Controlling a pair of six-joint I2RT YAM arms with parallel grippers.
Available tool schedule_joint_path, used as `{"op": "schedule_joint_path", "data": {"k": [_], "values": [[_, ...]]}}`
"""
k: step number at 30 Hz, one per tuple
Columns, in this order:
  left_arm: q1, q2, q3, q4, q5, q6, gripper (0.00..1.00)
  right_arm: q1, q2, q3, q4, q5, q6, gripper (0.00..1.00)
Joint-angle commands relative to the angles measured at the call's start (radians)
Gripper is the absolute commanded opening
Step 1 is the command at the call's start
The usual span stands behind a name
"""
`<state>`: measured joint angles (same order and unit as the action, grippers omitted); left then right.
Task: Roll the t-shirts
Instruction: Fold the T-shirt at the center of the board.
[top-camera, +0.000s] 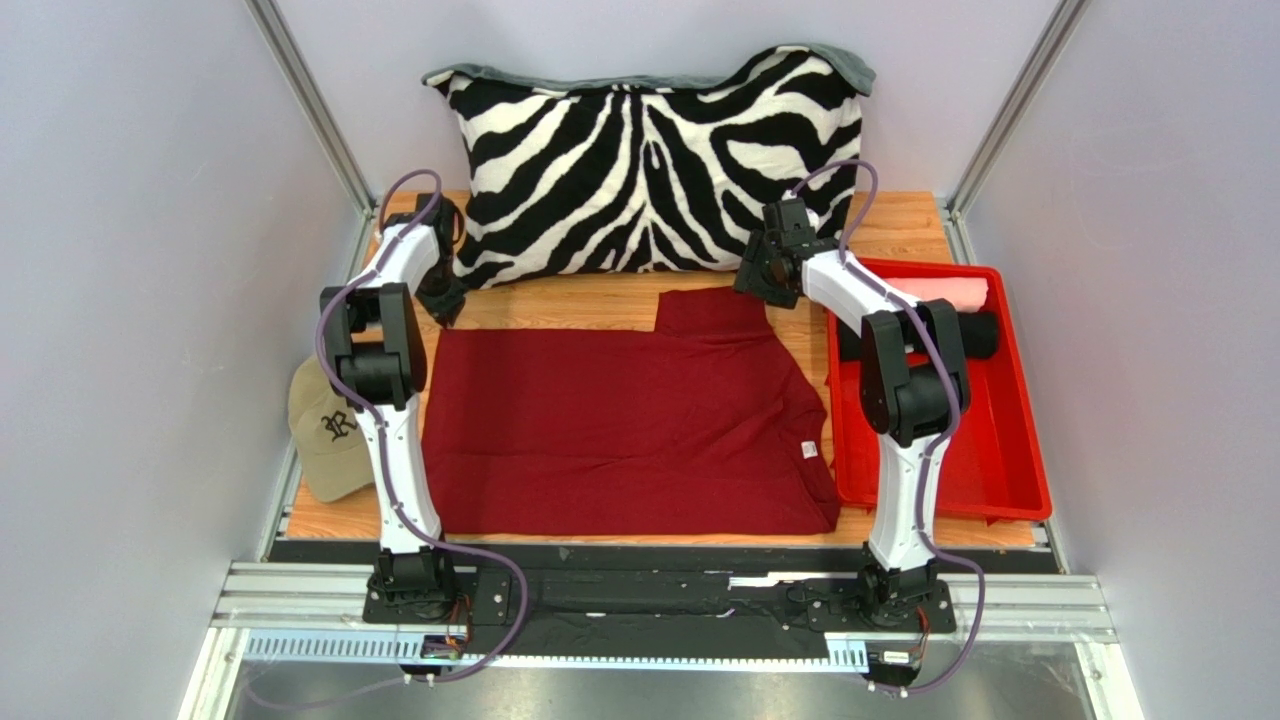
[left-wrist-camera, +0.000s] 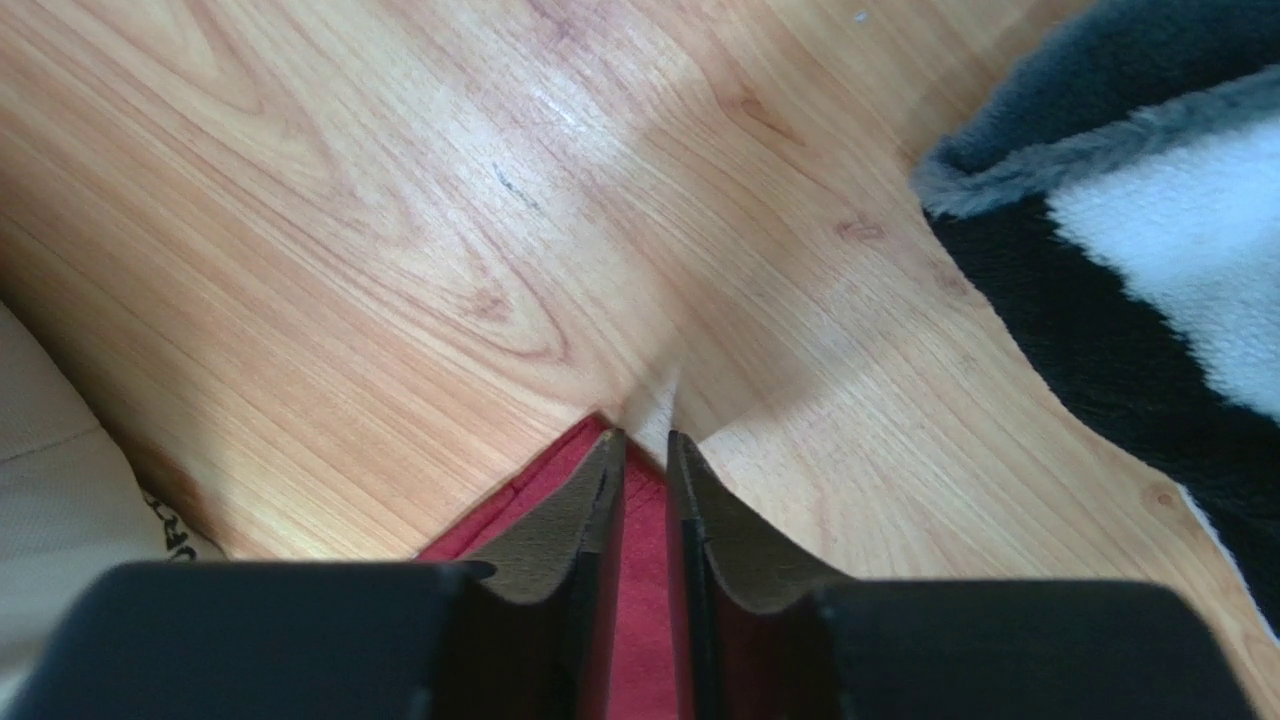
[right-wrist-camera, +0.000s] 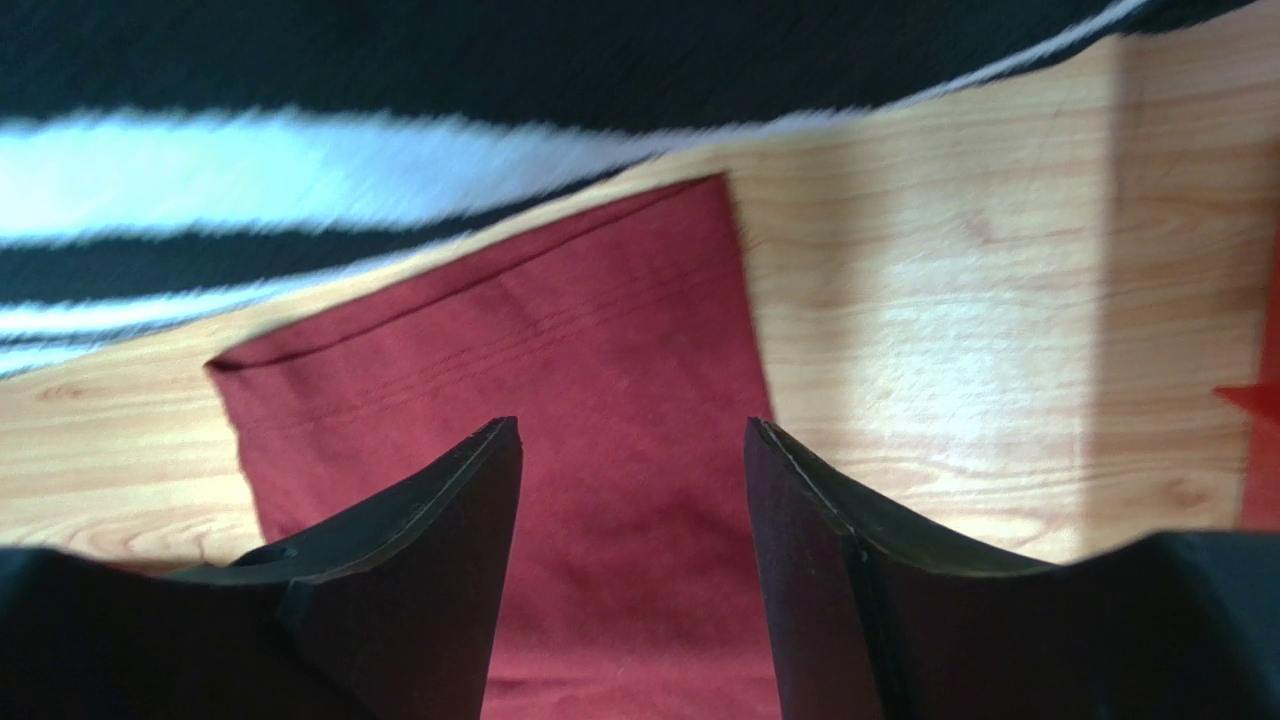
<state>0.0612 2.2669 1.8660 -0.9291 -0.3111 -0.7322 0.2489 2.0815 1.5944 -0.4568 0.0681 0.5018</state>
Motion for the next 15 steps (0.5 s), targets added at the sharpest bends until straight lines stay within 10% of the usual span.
{"op": "schedule_joint_path", "data": {"k": [1,5,15], "values": [[0.006,0.016,0.032,-0.048,0.010,0.005,0.18,-0.028,0.031,0.058,0.006,-0.013,-0.022,0.61],[0.006,0.014,0.030,-0.045,0.017,0.008,0.00,-0.045,0.071,0.097,-0.011,-0.027,-0.028,0.63],[0.005,-0.006,0.004,-0.005,0.052,0.014,0.00,-0.048,0.206,0.222,-0.056,-0.053,0.020,0.59]]}}
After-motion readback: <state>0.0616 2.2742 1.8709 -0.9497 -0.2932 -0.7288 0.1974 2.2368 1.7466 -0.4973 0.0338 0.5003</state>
